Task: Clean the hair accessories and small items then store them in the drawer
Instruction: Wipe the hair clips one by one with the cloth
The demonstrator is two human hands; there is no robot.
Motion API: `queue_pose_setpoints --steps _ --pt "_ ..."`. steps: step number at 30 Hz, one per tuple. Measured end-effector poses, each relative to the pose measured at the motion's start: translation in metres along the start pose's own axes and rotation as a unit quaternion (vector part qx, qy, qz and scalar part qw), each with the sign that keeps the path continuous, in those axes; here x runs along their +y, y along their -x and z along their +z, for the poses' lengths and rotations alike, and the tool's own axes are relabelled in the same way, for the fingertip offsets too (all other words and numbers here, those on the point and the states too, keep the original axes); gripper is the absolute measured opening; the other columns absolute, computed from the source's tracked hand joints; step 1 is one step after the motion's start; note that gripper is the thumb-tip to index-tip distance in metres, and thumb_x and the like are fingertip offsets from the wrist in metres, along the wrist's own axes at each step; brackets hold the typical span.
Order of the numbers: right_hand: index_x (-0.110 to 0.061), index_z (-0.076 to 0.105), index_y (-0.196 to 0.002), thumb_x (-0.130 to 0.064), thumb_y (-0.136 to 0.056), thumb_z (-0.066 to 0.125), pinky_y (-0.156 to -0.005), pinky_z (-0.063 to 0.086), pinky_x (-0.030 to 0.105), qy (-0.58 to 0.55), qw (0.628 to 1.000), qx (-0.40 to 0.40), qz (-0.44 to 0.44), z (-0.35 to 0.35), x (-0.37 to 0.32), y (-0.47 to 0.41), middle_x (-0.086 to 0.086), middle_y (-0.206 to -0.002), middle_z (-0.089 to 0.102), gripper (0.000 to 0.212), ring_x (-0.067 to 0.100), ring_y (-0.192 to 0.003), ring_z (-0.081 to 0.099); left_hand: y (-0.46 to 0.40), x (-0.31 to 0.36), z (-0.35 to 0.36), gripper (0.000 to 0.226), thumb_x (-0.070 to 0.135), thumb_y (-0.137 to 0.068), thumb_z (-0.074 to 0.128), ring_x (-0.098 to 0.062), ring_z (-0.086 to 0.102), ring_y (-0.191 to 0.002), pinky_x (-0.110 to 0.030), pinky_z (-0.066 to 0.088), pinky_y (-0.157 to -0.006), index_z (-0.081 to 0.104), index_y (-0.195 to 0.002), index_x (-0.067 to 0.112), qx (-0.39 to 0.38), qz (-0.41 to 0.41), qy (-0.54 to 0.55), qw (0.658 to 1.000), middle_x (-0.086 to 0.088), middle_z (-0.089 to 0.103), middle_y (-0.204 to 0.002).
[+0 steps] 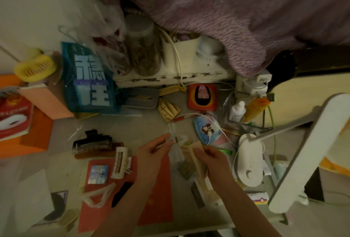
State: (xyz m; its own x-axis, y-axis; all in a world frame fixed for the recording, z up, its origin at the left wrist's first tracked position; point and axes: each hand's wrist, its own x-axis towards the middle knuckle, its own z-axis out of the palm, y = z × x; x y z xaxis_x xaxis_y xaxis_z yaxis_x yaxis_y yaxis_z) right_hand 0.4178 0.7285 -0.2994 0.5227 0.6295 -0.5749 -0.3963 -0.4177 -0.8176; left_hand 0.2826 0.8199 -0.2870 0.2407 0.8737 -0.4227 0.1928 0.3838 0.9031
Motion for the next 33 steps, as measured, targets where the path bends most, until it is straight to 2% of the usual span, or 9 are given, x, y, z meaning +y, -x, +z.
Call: queue_pose_setpoints --steps 8,11,13,16,20,24,29,31,33 --pt "-0.017 0.072 -0.09 -0.017 -0.084 0.069 -0.071 0.054 0.029 0.001 0.988 0.021 -0.153 0.009 -0.055 0.026 0.0 -0.085 0.072 0.007 0.015 -0.081 0.067 0.03 0.046 0.006 0.02 0.005 -0.08 0.069 -0.008 0.07 -0.082 -0.012 0.051 -0.064 0.073 -0.097 0.013 -0.027 0.039 0.082 0.996 0.004 0.075 -0.087" --pt "-0.015 0.071 -0.093 -0.014 -0.083 0.07 -0.078 0.056 0.041 0.002 0.981 0.027 -0.19 0.012 -0.075 0.034 0.005 -0.088 0.071 0.01 0.022 -0.085 0.066 0.039 0.067 0.006 0.021 0.002 -0.081 0.067 -0.006 0.07 -0.082 -0.012 0.052 -0.064 0.073 -0.095 0.016 -0.049 0.069 0.081 0.993 0.005 0.075 -0.089" --pt "-0.015 0.073 -0.083 -0.012 -0.082 0.071 -0.078 0.055 0.048 -0.002 0.98 0.021 -0.2 0.013 -0.087 0.038 0.009 -0.083 0.072 0.004 0.032 -0.084 0.067 0.043 0.08 0.004 0.024 0.002 -0.082 0.066 -0.004 0.069 -0.084 -0.014 0.052 -0.066 0.073 -0.095 0.022 -0.057 0.096 0.07 0.991 0.007 0.075 -0.09" --pt "-0.018 0.075 -0.071 -0.013 -0.081 0.072 -0.077 0.054 0.052 -0.013 0.977 0.012 -0.212 0.016 -0.104 0.046 0.009 -0.075 0.072 0.012 0.035 -0.079 0.067 0.047 0.099 0.002 0.025 0.004 -0.082 0.067 -0.004 0.069 -0.085 -0.016 0.054 -0.068 0.072 -0.097 0.024 -0.052 0.14 0.053 0.987 0.01 0.074 -0.091" --pt "-0.013 0.075 -0.077 -0.013 -0.084 0.07 -0.077 0.055 0.048 -0.035 0.968 0.013 -0.249 0.02 -0.129 0.061 0.01 -0.078 0.074 0.009 0.036 -0.084 0.068 0.054 0.126 0.002 0.027 0.003 -0.083 0.066 -0.007 0.07 -0.082 -0.017 0.054 -0.066 0.071 -0.091 0.028 -0.057 0.181 0.062 0.98 0.008 0.075 -0.088" --pt "-0.004 0.074 -0.08 -0.009 -0.084 0.069 -0.07 0.055 0.044 -0.059 0.956 0.009 -0.287 0.02 -0.15 0.075 0.018 -0.077 0.072 0.008 0.035 -0.075 0.067 0.063 0.149 0.003 0.021 0.008 -0.08 0.069 -0.012 0.071 -0.083 -0.025 0.056 -0.069 0.072 -0.086 0.028 -0.046 0.213 0.08 0.973 0.005 0.075 -0.084" --pt "-0.009 0.075 -0.075 -0.01 -0.083 0.069 -0.062 0.051 0.04 -0.077 0.942 -0.005 -0.327 0.02 -0.168 0.088 0.023 -0.075 0.069 0.01 0.031 -0.067 0.062 0.073 0.171 0.003 0.02 0.006 -0.082 0.067 -0.012 0.071 -0.084 -0.022 0.057 -0.07 0.071 -0.091 0.023 -0.064 0.234 0.106 0.964 0.004 0.075 -0.086" --pt "-0.013 0.076 -0.075 -0.013 -0.082 0.07 -0.064 0.053 0.043 -0.079 0.935 -0.006 -0.344 0.02 -0.174 0.091 0.021 -0.077 0.071 0.009 0.034 -0.07 0.064 0.076 0.181 0.003 0.019 0.006 -0.081 0.067 -0.012 0.071 -0.084 -0.021 0.057 -0.07 0.07 -0.093 0.021 -0.067 0.236 0.114 0.963 0.001 0.075 -0.088" --pt "-0.013 0.076 -0.078 -0.02 -0.079 0.072 -0.067 0.052 0.052 -0.09 0.933 -0.023 -0.349 0.02 -0.18 0.094 0.029 -0.08 0.067 0.009 0.04 -0.072 0.061 0.078 0.19 0.002 0.017 0.007 -0.081 0.065 -0.009 0.071 -0.077 -0.018 0.055 -0.062 0.069 -0.092 0.02 -0.071 0.24 0.128 0.96 0.002 0.074 -0.084"
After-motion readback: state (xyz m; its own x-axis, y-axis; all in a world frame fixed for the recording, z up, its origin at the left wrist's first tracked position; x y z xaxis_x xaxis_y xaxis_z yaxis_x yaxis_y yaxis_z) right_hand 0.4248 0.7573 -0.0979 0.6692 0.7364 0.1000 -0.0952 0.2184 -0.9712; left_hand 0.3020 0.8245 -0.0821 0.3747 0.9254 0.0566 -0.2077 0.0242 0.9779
